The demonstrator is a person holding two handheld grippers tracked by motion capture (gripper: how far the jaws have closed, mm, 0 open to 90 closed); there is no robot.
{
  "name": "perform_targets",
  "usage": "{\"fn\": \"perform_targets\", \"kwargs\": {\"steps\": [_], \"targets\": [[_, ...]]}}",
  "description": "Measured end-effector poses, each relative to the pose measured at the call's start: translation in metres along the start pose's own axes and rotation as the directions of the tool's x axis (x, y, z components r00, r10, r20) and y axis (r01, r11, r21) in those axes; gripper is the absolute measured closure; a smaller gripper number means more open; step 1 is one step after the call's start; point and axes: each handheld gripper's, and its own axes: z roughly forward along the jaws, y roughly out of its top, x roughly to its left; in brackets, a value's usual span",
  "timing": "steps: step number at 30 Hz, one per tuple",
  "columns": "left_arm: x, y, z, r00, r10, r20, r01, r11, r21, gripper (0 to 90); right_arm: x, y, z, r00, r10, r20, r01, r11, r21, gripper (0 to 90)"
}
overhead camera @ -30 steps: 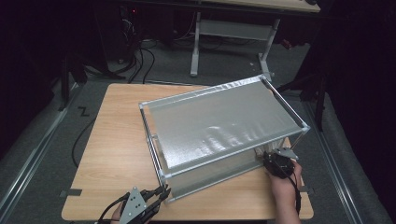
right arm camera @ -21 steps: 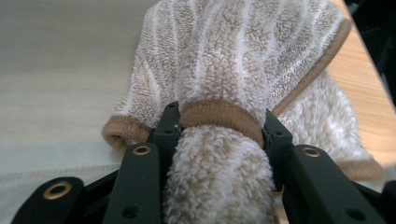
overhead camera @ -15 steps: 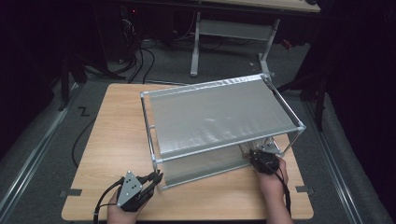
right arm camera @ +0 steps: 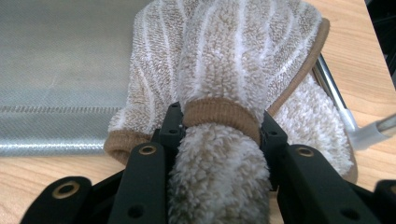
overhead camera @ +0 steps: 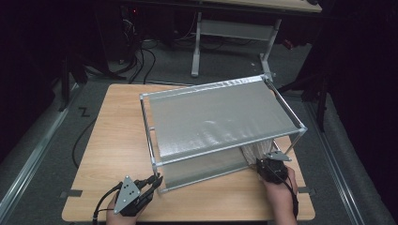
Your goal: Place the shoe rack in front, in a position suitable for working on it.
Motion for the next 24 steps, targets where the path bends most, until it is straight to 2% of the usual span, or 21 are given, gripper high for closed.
{"fn": "perform_targets", "kwargs": {"steps": [5, 11, 16, 19, 22, 24], "targets": [[-0.003, -0.002, -0.007, 0.9999, -0.002, -0.010, 0.002, 1.0000, -0.001, 79.7, 0.004, 0.007, 0.011, 0.9994, 0.021, -0.029, -0.022, 0.999, -0.032, 63.7], [-0.014, -0.005, -0.022, 0.9997, 0.006, -0.024, -0.006, 1.0000, 0.003, 79.5, 0.018, 0.027, 0.032, 0.9986, -0.021, -0.047, 0.019, 0.998, -0.053, 63.6], [-0.018, -0.005, -0.023, 0.9998, 0.011, -0.014, -0.011, 0.9999, 0.004, 79.5, 0.025, 0.038, 0.044, 0.9986, -0.032, -0.042, 0.029, 0.997, -0.067, 63.5], [-0.019, -0.004, -0.019, 0.9998, 0.019, 0.001, -0.019, 0.9998, 0.004, 79.5, 0.026, 0.038, 0.039, 0.9986, -0.047, -0.027, 0.044, 0.996, -0.080, 63.4], [-0.022, -0.003, -0.013, 0.9993, 0.031, 0.021, -0.032, 0.9995, 0.004, 79.4, 0.026, 0.037, 0.024, 0.9992, -0.040, -0.010, 0.038, 0.988, -0.150, 63.3], [-0.024, -0.001, -0.008, 0.9984, 0.041, 0.040, -0.041, 0.9992, 0.003, 79.3, 0.025, 0.034, 0.012, 0.9995, -0.028, -0.013, 0.025, 0.979, -0.203, 63.2]]}}
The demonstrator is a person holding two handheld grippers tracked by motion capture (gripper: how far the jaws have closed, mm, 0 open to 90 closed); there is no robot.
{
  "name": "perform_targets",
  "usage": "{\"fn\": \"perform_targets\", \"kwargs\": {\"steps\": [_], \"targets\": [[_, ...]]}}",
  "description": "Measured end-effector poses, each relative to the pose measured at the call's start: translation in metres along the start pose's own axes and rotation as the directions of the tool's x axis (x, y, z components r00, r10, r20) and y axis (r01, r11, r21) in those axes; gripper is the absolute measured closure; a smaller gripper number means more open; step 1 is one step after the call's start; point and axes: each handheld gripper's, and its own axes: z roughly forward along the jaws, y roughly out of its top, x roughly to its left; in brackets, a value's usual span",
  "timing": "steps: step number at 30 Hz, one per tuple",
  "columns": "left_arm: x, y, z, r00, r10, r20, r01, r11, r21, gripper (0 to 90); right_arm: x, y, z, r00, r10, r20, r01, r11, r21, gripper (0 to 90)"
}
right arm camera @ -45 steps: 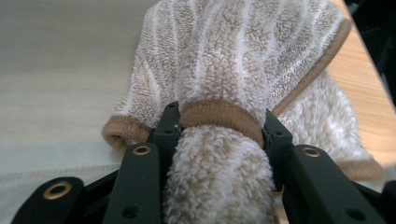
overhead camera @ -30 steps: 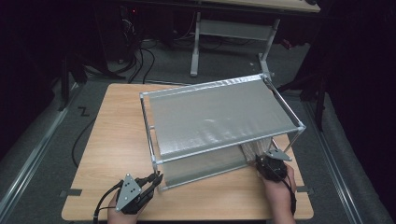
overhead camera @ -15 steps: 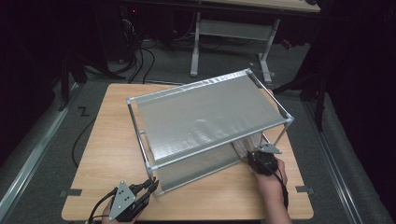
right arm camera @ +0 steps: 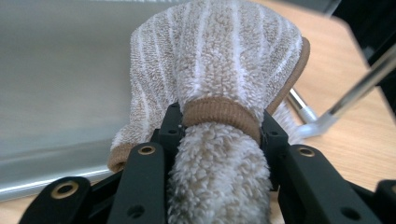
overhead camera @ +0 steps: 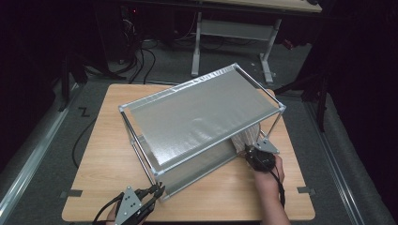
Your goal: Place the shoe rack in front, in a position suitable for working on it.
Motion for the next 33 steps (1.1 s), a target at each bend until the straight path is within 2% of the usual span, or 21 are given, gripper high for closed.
{"fn": "perform_targets", "kwargs": {"steps": [4, 6, 10, 12, 14, 16, 20, 23, 25, 28, 33], "targets": [[-0.005, 0.003, 0.010, 0.9993, 0.026, 0.026, -0.026, 0.9997, -0.002, 78.8, -0.004, -0.004, -0.025, 0.9979, 0.053, -0.035, -0.057, 0.994, -0.097, 63.1], [-0.005, 0.004, 0.014, 0.9984, 0.041, 0.040, -0.041, 0.9991, -0.005, 78.4, -0.006, -0.008, -0.036, 0.9945, 0.086, -0.059, -0.093, 0.988, -0.123, 63.0], [-0.002, 0.004, 0.021, 0.9970, 0.044, 0.064, -0.043, 0.9990, -0.015, 76.6, -0.005, -0.014, -0.054, 0.9937, 0.090, -0.066, -0.100, 0.982, -0.159, 62.4], [0.001, 0.004, 0.024, 0.9962, 0.037, 0.079, -0.036, 0.9992, -0.020, 70.7, -0.004, -0.016, -0.064, 0.9939, 0.090, -0.065, -0.100, 0.979, -0.175, 62.1], [0.002, 0.003, 0.027, 0.9960, 0.033, 0.084, -0.031, 0.9993, -0.023, 68.3, -0.003, -0.017, -0.074, 0.9945, 0.085, -0.062, -0.095, 0.976, -0.196, 61.9], [0.003, 0.005, 0.029, 0.9957, 0.045, 0.081, -0.043, 0.9986, -0.029, 66.5, -0.003, -0.018, -0.083, 0.9950, 0.084, -0.053, -0.094, 0.971, -0.220, 61.9], [0.001, 0.006, 0.033, 0.9953, 0.046, 0.086, -0.042, 0.9982, -0.043, 64.1, -0.002, -0.020, -0.100, 0.9948, 0.094, -0.040, -0.101, 0.958, -0.270, 62.0], [0.000, 0.006, 0.035, 0.9947, 0.060, 0.083, -0.057, 0.9974, -0.045, 63.2, -0.003, -0.020, -0.110, 0.9944, 0.102, -0.031, -0.106, 0.948, -0.301, 62.0], [-0.001, 0.006, 0.037, 0.9955, 0.044, 0.084, -0.040, 0.9981, -0.046, 62.3, -0.004, -0.019, -0.116, 0.9941, 0.105, -0.027, -0.108, 0.940, -0.324, 62.0], [0.000, 0.006, 0.038, 0.9951, 0.048, 0.086, -0.045, 0.9981, -0.043, 61.7, -0.006, -0.017, -0.123, 0.9937, 0.111, -0.017, -0.110, 0.929, -0.353, 62.1], [0.000, 0.004, 0.037, 0.9956, 0.045, 0.082, -0.041, 0.9981, -0.046, 60.5, -0.013, -0.014, -0.135, 0.9907, 0.136, -0.001, -0.124, 0.906, -0.405, 62.1]]}}
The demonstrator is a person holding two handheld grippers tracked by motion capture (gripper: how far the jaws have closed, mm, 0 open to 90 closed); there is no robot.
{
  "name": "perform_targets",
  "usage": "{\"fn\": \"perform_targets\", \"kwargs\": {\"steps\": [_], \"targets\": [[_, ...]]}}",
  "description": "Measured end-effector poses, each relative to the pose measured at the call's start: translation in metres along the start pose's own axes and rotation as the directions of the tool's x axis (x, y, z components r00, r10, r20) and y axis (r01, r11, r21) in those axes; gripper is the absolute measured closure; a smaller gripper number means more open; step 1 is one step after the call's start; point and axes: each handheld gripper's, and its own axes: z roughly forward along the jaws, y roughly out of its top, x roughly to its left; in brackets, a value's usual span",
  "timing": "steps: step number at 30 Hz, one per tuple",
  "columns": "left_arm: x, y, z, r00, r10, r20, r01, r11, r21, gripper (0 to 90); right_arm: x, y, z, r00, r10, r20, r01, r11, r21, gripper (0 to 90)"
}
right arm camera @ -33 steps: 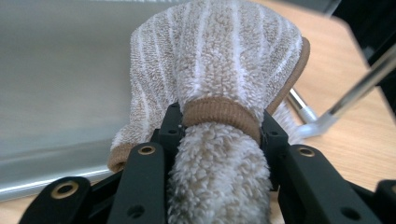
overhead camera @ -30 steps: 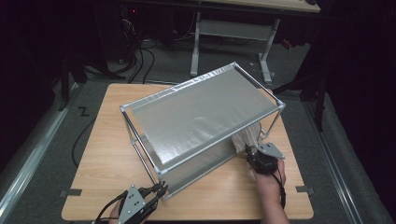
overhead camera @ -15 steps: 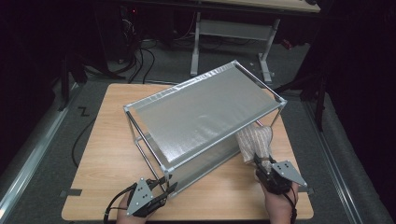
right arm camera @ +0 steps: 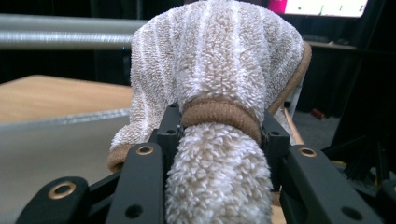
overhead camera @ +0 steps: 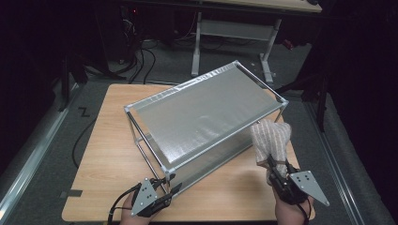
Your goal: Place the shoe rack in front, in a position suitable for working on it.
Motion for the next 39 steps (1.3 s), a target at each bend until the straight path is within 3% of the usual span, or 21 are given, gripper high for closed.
{"fn": "perform_targets", "kwargs": {"steps": [9, 13, 18, 19, 22, 26, 31, 35, 39], "targets": [[-0.002, -0.004, -0.005, 0.9998, 0.009, -0.015, -0.009, 0.9998, 0.019, 58.9, -0.003, 0.019, -0.003, 0.9998, 0.021, -0.002, -0.021, 0.997, -0.080, 62.1], [-0.004, -0.006, -0.013, 0.9989, 0.023, -0.040, -0.022, 0.9992, 0.033, 57.9, 0.004, 0.030, 0.004, 0.9993, 0.016, -0.034, -0.020, 0.994, -0.104, 62.1], [-0.005, -0.006, -0.020, 0.9989, -0.022, -0.041, 0.022, 0.9997, 0.007, 57.8, 0.014, 0.050, 0.023, 0.9967, 0.005, -0.081, -0.015, 0.991, -0.132, 62.0], [-0.004, -0.006, -0.020, 0.9991, -0.015, -0.040, 0.015, 0.9999, 0.008, 57.9, 0.015, 0.055, 0.028, 0.9958, 0.012, -0.091, -0.024, 0.991, -0.135, 62.0], [-0.003, -0.005, -0.023, 0.9992, 0.004, -0.039, -0.003, 1.0000, 0.008, 58.6, 0.022, 0.072, 0.048, 0.9947, -0.010, -0.102, -0.004, 0.991, -0.133, 62.0], [-0.004, -0.003, -0.026, 0.9991, -0.008, -0.041, 0.008, 0.9999, -0.009, 58.8, 0.033, 0.085, 0.073, 0.9933, -0.020, -0.114, 0.007, 0.994, -0.109, 62.0], [-0.008, -0.001, -0.029, 0.9987, -0.001, -0.050, 0.000, 0.9999, -0.017, 58.8, 0.046, 0.073, 0.099, 0.9924, -0.015, -0.122, 0.008, 0.998, -0.062, 62.0], [-0.009, -0.001, -0.028, 0.9985, 0.007, -0.054, -0.008, 0.9998, -0.018, 58.9, 0.047, 0.064, 0.110, 0.9916, -0.006, -0.129, 0.005, 1.000, -0.009, 61.7], [-0.008, -0.003, -0.025, 0.9989, 0.008, -0.047, -0.008, 1.0000, -0.002, 59.1, 0.049, 0.066, 0.113, 0.9909, -0.008, -0.134, 0.006, 1.000, -0.011, 61.7]]}}
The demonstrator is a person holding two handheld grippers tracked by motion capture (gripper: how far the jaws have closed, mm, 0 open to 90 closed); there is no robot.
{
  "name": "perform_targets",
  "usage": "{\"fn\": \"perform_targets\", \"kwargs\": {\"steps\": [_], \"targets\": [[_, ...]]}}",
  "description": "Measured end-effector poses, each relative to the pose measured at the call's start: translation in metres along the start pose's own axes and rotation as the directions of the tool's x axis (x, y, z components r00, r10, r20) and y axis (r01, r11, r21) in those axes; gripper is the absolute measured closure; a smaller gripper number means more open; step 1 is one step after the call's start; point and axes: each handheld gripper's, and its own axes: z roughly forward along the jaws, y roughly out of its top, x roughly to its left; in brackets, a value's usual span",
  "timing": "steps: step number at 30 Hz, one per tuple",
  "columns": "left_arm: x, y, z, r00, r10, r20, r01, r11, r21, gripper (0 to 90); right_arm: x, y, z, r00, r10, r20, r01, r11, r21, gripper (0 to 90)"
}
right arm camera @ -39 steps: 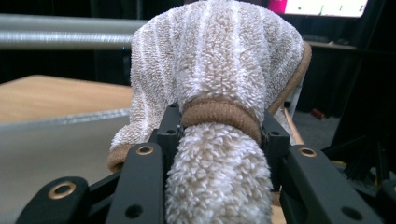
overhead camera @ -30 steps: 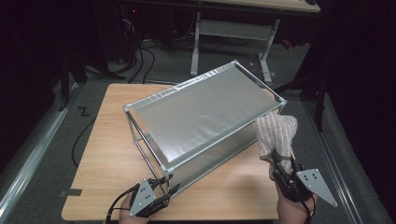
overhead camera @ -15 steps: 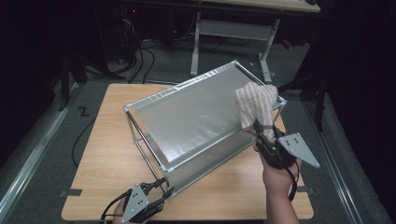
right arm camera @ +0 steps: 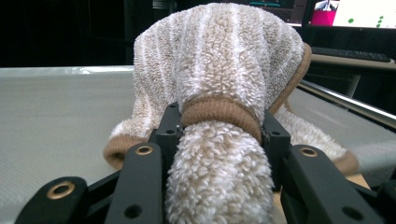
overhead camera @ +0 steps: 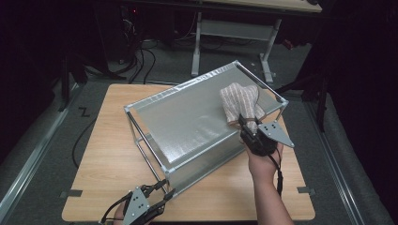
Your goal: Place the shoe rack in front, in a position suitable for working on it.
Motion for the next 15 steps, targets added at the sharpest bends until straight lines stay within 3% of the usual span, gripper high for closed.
{"fn": "perform_targets", "kwargs": {"steps": [3, 9, 12, 15], "targets": [[0.000, 0.000, -0.001, 1.0000, 0.002, -0.002, -0.002, 1.0000, 0.000, 59.1, 0.004, 0.004, 0.005, 0.9998, -0.018, 0.001, 0.018, 1.000, -0.007, 61.7], [0.003, 0.000, -0.003, 1.0000, -0.001, -0.008, 0.001, 1.0000, -0.007, 59.2, 0.004, -0.001, 0.015, 0.9999, -0.013, 0.003, 0.013, 0.999, 0.037, 61.8], [0.004, 0.000, -0.003, 0.9998, -0.017, -0.005, 0.017, 0.9998, -0.012, 59.2, 0.003, -0.003, 0.012, 1.0000, -0.007, -0.003, 0.007, 0.999, 0.035, 61.9], [0.004, 0.000, -0.004, 1.0000, -0.004, -0.003, 0.004, 0.9999, -0.013, 59.2, 0.004, -0.004, 0.008, 0.9999, -0.011, -0.001, 0.011, 0.999, 0.035, 62.1]]}}
